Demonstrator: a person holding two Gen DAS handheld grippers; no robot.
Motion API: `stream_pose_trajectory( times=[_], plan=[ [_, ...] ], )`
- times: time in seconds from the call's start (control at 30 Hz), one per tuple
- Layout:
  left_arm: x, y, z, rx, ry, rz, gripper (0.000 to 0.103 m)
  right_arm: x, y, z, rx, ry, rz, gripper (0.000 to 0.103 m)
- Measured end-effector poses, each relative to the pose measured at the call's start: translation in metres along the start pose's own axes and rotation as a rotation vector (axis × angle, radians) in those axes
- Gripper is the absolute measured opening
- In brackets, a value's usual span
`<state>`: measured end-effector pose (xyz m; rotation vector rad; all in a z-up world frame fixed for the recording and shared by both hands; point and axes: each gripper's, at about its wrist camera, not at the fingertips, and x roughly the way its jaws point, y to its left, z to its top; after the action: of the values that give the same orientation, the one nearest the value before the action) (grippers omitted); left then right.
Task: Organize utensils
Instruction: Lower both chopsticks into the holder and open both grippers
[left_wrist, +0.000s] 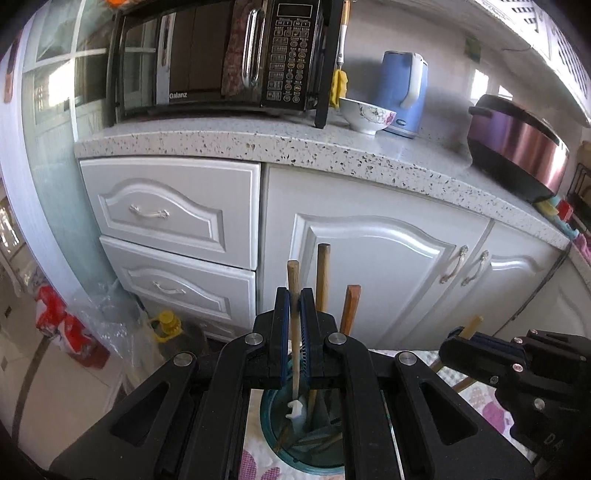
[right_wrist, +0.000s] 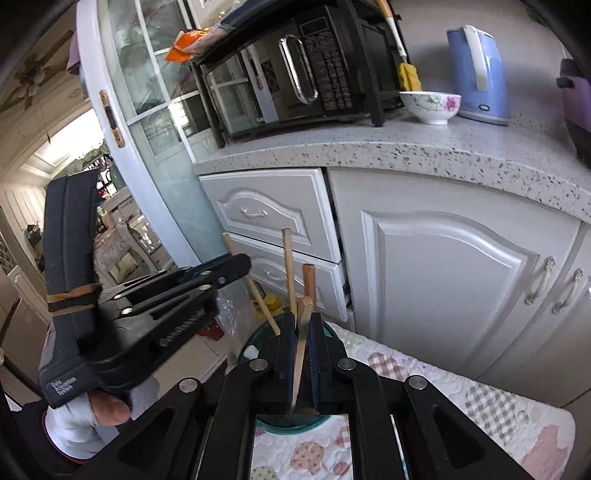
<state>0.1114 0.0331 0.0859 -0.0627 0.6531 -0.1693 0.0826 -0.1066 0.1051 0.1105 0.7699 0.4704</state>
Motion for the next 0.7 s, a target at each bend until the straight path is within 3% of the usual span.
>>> stream_pose_trajectory(
  times=[0.07, 0.13, 0.3, 0.4, 0.7],
  plan=[
    [-0.002, 0.0, 0.0, -0.007, 0.013, -0.009, 0.004, -0.005, -0.004, -0.001, 0.015, 0.001, -0.005, 0.026],
    [-0.005, 0.0, -0.001, -0.007, 0.021, -0.015, 0.006, -0.011, -0.004, -0.003, 0.018, 0.0, -0.005, 0.035],
    [-0.015, -0.001, -0.005, -0.019, 0.034, -0.036, 0.022, -0.024, -0.008, -0.006, 0.011, 0.003, -0.027, 0.036],
    [-0.025, -0.001, -0.006, -0.019, 0.022, -0.032, 0.03, -0.035, -0.013, -0.007, 0.024, -0.01, -0.045, 0.042],
    [-0.056, -0.008, -0.012, 0.022, -0.015, 0.011, 0.031, -0.06, -0.011, -0.009, 0.02, -0.04, -0.056, 0.042]
  ],
)
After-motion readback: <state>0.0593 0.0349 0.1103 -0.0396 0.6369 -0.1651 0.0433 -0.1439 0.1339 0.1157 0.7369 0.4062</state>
